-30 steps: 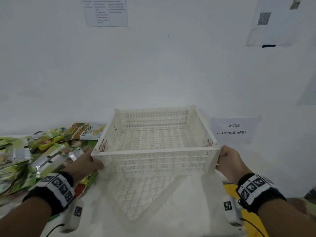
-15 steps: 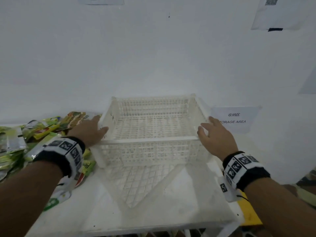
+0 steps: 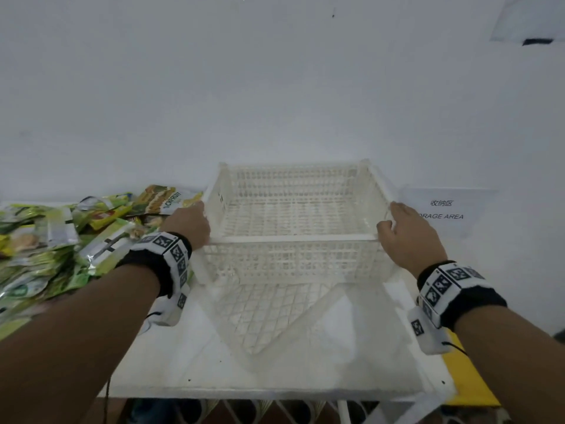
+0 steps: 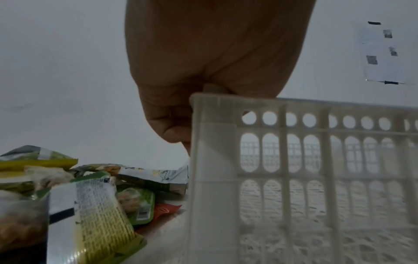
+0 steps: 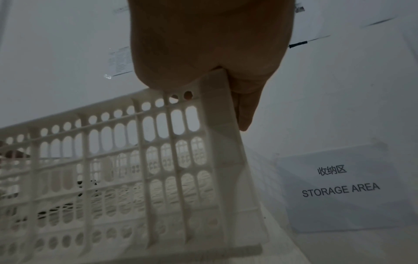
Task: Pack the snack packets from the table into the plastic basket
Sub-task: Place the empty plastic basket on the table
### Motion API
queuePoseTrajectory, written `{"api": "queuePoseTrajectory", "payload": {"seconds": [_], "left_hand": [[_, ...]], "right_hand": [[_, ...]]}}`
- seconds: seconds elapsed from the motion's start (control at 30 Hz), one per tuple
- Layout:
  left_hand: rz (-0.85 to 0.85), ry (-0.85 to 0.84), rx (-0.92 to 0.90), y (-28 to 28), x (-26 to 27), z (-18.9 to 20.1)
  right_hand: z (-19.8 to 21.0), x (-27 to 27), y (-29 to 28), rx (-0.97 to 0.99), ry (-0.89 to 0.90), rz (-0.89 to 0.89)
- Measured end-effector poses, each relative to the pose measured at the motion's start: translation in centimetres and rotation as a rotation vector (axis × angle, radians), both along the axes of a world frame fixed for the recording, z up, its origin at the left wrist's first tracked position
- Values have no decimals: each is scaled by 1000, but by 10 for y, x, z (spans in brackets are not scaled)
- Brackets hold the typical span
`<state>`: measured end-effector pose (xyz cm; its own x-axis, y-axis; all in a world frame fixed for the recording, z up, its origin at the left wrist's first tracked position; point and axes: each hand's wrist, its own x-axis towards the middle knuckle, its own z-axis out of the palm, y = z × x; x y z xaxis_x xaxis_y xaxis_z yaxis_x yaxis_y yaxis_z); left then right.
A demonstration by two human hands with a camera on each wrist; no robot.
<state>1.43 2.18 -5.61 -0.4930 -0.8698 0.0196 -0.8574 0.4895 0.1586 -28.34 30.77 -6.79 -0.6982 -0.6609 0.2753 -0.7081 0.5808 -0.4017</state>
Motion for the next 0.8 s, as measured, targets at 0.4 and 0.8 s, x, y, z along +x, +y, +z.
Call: {"api": "queuePoseTrajectory", "payload": {"seconds": [0.4, 0.8], "left_hand": [[-8, -47, -17, -1, 1, 0], [-157, -49, -369, 30, 28, 28]], "right_hand": [[3, 13, 10, -9, -21, -7], [29, 59, -27, -20, 336, 191]]}}
